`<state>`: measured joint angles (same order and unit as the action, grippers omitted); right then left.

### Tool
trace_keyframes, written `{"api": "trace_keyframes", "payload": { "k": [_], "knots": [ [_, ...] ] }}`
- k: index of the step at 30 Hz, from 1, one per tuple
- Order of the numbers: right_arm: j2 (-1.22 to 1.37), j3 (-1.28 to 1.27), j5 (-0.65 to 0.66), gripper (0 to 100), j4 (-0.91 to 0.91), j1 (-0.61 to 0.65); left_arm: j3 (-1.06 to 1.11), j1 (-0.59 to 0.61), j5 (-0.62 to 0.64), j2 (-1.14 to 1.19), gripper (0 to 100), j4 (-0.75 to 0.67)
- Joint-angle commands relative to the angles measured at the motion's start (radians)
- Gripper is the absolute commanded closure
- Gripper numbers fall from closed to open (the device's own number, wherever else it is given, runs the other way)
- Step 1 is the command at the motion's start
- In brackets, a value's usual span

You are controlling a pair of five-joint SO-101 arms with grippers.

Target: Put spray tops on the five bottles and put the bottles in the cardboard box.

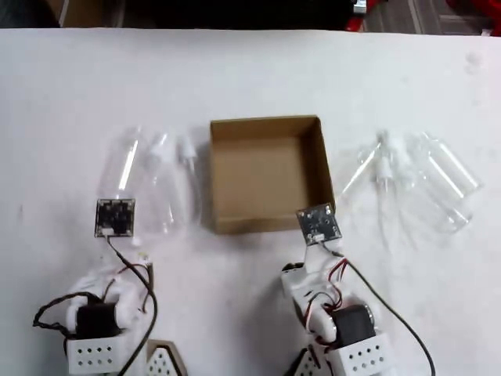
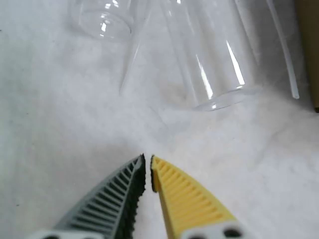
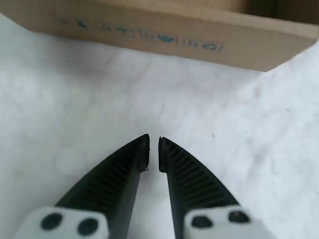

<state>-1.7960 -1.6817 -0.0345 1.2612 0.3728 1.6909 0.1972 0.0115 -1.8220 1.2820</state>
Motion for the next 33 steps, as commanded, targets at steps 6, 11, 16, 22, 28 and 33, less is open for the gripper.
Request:
{"api": "trace_keyframes", "payload": {
  "k": [6,11,16,22,28,33],
  "knots": [
    [-0.005,-0.009,0.009,98.1,-0.240,0.208,0.002,-0.008,0.014,-0.004,98,0.005],
    [-0.005,-0.009,0.011,98.1,-0.183,0.128,0.002,-0.007,0.014,-0.004,98,0.005],
    [-0.005,-0.009,0.011,98.1,-0.179,0.113,0.002,-0.008,0.014,-0.004,98,0.005],
    [-0.005,-0.009,0.011,98.1,-0.177,0.113,0.002,-0.058,0.008,-0.004,98,0.000],
    [-0.005,-0.009,0.011,98.1,-0.177,0.113,0.000,-0.061,0.006,-0.005,98,-0.129],
    [-0.005,-0.009,0.011,98.1,-0.177,0.113,-0.068,0.016,0.008,-0.005,98,-0.391]
  ]
}}
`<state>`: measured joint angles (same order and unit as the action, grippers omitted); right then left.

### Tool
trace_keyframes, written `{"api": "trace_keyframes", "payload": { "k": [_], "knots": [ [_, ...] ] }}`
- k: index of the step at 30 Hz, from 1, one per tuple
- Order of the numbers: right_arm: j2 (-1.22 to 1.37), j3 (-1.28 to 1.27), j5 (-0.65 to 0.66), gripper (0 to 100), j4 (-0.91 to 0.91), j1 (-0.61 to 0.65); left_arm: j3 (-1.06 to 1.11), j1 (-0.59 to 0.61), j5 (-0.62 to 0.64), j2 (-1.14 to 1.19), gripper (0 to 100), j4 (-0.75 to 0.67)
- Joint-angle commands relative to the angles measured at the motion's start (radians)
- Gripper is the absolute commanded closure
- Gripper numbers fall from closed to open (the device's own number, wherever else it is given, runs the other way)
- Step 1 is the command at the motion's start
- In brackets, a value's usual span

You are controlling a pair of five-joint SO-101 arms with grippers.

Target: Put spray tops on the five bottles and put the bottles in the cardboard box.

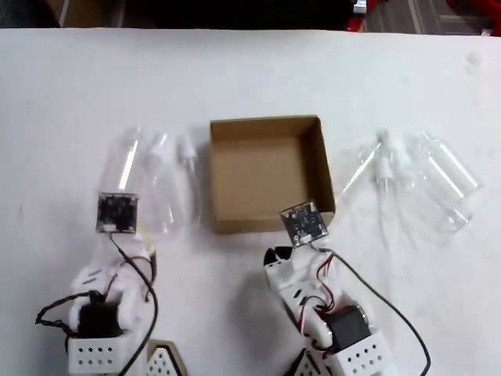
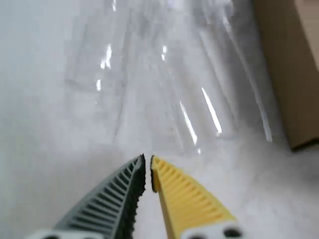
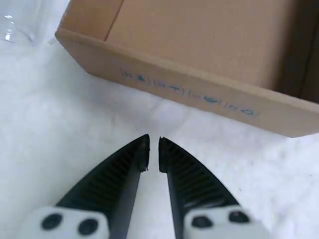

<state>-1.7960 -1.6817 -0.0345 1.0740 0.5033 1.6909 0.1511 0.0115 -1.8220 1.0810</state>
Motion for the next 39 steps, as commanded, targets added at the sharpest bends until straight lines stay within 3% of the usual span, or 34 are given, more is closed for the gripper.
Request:
{"api": "trace_keyframes", "payload": {
  "k": [1,6,13,17,20,25,33,39],
  "knots": [
    [-0.005,-0.009,0.011,98.1,0.010,-0.019,-0.094,0.085,0.008,-0.005,98,-0.224],
    [-0.005,-0.009,0.009,98.1,0.010,-0.019,-0.141,0.182,0.009,-0.005,98,-0.288],
    [-0.005,-0.009,0.009,98.1,0.010,-0.019,-0.106,0.213,0.002,-0.005,98,-0.169],
    [-0.005,-0.009,0.009,98.1,0.010,-0.019,-0.095,0.311,-0.164,-0.005,98,-0.133],
    [-0.005,-0.009,0.009,98.1,0.010,-0.019,-0.095,0.390,-0.319,-0.005,98,-0.183],
    [-0.005,-0.009,0.011,98.1,0.010,-0.019,-0.095,0.472,-0.420,-0.005,98,-0.249],
    [-0.005,-0.009,0.011,98.1,0.010,-0.019,-0.147,0.426,-0.726,-0.004,98,-0.328],
    [-0.005,-0.009,0.011,98.1,0.010,-0.019,-0.339,0.311,-0.740,0.002,98,-0.186]
  ]
}}
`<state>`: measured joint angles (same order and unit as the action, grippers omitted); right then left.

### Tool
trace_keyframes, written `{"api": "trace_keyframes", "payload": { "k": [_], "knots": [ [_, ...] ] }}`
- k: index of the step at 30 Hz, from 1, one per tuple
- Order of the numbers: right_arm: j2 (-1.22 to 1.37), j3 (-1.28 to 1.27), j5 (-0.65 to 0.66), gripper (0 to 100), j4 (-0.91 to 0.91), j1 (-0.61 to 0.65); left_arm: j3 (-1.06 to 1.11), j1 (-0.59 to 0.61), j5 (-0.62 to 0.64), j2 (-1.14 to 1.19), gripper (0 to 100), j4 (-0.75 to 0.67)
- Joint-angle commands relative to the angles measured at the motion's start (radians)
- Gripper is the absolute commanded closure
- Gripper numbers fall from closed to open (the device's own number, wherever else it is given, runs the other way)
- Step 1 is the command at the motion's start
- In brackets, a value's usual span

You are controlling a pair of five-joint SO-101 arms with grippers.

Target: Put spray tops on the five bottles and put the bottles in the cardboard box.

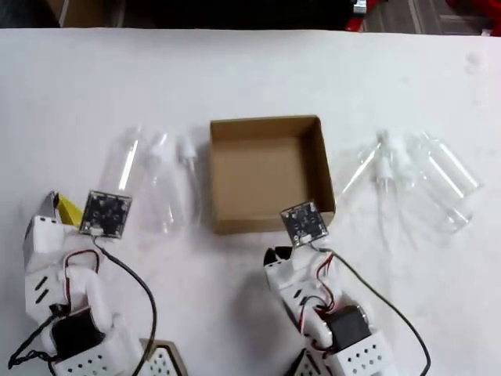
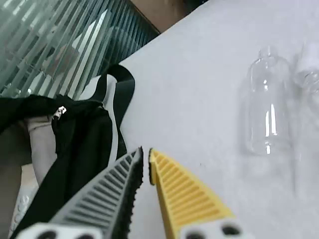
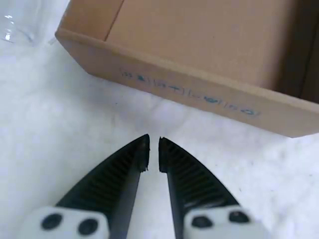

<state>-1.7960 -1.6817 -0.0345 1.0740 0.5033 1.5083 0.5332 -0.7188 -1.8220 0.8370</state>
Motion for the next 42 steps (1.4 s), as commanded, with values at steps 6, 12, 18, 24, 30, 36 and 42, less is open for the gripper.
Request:
{"api": "trace_keyframes", "payload": {
  "k": [6,12,18,24,30,36,42],
  "knots": [
    [-0.005,-0.009,0.011,98.1,0.010,-0.019,-0.434,-0.143,0.011,0.229,98,0.109],
    [-0.005,-0.009,0.011,98.1,0.010,-0.019,-0.896,-0.174,0.017,0.845,98,0.270],
    [-0.005,-0.009,0.011,98.1,0.012,-0.019,-1.364,-0.249,0.017,1.392,98,0.531],
    [-0.005,-0.009,0.011,98.1,0.012,-0.019,-1.797,-0.367,0.132,1.814,98,0.687],
    [-0.005,-0.009,0.011,98.1,0.012,-0.019,-2.213,-0.390,0.245,2.204,98,0.686],
    [-0.005,-0.009,0.011,98.1,0.012,-0.019,-2.579,-0.377,0.371,2.554,83,0.735],
    [-0.005,-0.009,0.011,98.1,0.012,-0.019,-2.900,-0.349,0.399,2.812,83,0.775]
  ]
}}
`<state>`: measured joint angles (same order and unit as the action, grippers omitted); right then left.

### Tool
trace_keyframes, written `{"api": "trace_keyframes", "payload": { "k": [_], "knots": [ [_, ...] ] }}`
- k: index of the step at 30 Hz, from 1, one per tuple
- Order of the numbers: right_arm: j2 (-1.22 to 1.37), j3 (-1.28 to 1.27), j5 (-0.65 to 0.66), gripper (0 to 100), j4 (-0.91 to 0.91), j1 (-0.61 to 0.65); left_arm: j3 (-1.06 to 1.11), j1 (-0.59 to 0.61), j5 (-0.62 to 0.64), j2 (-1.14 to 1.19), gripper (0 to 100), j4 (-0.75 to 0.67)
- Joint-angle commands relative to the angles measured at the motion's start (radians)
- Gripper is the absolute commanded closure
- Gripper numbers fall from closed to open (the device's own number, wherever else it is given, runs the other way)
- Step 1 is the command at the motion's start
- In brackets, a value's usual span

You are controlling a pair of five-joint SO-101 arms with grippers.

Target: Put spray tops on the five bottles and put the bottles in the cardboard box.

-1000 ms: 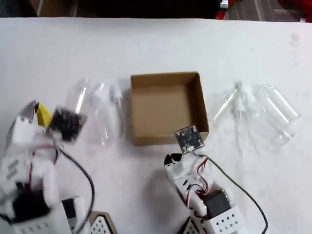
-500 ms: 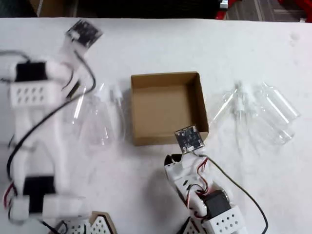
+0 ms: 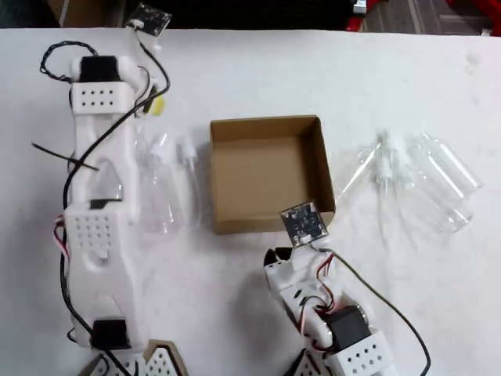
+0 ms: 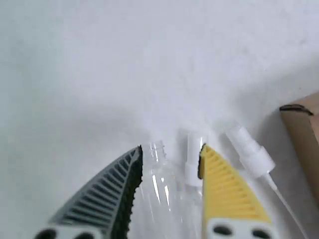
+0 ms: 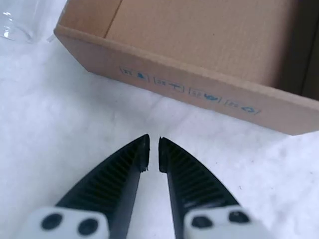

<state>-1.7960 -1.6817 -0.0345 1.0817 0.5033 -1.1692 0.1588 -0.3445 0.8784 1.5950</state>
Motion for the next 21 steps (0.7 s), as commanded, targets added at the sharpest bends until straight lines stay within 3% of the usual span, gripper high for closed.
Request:
{"api": "trace_keyframes", "payload": {
  "k": [1,8,21],
  "knots": [
    [-0.005,-0.009,0.011,98.1,0.004,-0.019,-0.247,0.025,0.025,0.139,83,0.020],
    [-0.005,-0.009,0.011,98.1,0.004,-0.019,-0.298,0.039,-0.028,0.271,83,0.018],
    [-0.005,-0.009,0.011,98.1,0.004,-0.019,-0.287,0.096,-0.032,0.286,83,0.037]
  ]
}}
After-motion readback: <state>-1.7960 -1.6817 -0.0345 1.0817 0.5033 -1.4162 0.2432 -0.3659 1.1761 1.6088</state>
